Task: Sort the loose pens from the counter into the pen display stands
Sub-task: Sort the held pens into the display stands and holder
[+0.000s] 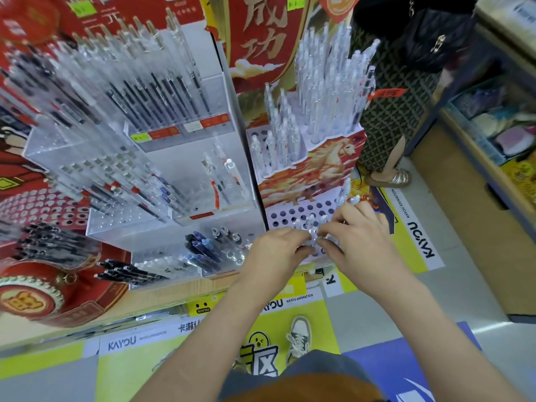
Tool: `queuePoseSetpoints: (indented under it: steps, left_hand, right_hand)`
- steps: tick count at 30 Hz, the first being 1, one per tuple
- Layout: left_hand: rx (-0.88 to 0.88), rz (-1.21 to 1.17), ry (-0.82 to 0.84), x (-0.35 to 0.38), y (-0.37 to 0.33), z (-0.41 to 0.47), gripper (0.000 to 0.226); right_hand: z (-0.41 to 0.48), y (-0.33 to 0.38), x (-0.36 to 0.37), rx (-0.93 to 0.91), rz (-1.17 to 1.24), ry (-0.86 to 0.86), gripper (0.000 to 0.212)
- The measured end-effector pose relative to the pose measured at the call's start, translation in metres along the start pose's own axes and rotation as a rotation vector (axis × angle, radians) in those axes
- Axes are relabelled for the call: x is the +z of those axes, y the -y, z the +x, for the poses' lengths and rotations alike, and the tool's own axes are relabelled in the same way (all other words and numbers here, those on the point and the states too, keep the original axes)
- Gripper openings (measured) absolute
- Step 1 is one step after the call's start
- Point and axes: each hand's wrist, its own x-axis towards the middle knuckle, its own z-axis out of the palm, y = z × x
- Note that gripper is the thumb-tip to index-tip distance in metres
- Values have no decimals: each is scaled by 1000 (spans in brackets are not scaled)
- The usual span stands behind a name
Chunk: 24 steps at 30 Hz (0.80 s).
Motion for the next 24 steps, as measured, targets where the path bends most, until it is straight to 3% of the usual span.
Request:
queuePoseSetpoints:
  steps: [6,12,18,24]
  left_hand:
    - [-98,-141,37,-11,4,-8,39]
    - [-101,-166,-237,-54,25,-52,12]
    - [-281,-236,-471,-126,72,-139,23]
    - [-511,-299,-624,-197,141,-255,15]
  right_hand:
    - [7,11,-14,38,95,47,28]
    - [29,63,-33,-24,344,19,12]
    - [51,164,-21,-100,588,93,10]
    - [54,296,11,-166,744,232,32]
